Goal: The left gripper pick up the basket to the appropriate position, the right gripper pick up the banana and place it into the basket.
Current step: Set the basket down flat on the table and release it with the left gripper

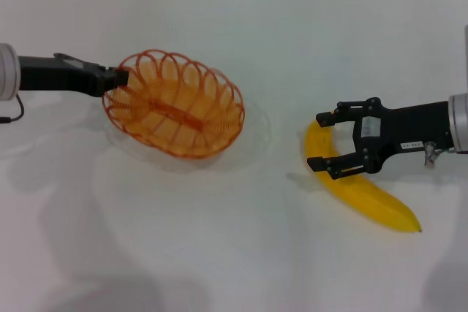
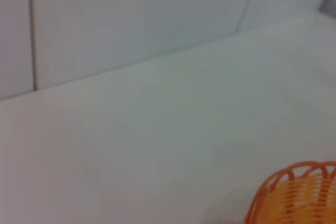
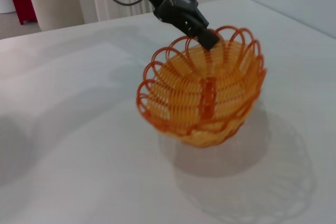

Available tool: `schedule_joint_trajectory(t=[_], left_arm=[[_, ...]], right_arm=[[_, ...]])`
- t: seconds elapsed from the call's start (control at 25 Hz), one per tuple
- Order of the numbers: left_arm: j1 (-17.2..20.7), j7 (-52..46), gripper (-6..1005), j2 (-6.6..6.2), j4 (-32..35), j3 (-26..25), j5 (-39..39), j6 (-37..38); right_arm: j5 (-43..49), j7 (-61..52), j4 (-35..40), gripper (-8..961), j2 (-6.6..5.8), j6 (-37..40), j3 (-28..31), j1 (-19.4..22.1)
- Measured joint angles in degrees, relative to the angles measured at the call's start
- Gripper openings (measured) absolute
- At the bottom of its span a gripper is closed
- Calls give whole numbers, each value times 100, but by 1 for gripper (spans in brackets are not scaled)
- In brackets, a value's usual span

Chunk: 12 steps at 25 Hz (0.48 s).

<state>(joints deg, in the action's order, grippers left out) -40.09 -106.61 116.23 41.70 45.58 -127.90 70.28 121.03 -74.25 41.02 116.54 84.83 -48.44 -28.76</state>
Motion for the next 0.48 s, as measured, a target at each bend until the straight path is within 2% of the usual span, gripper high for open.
schedule_joint_trajectory(t=[0.24,0.48], left_arm=[[352,-43,54,3,-283,2,781,-323],[444,-140,54,10,-747,13,860,-811]], right_arm=[[0,6,-70,862,0,-34,-25,-9],[0,-15,-106,862,0,-145,-71,9]])
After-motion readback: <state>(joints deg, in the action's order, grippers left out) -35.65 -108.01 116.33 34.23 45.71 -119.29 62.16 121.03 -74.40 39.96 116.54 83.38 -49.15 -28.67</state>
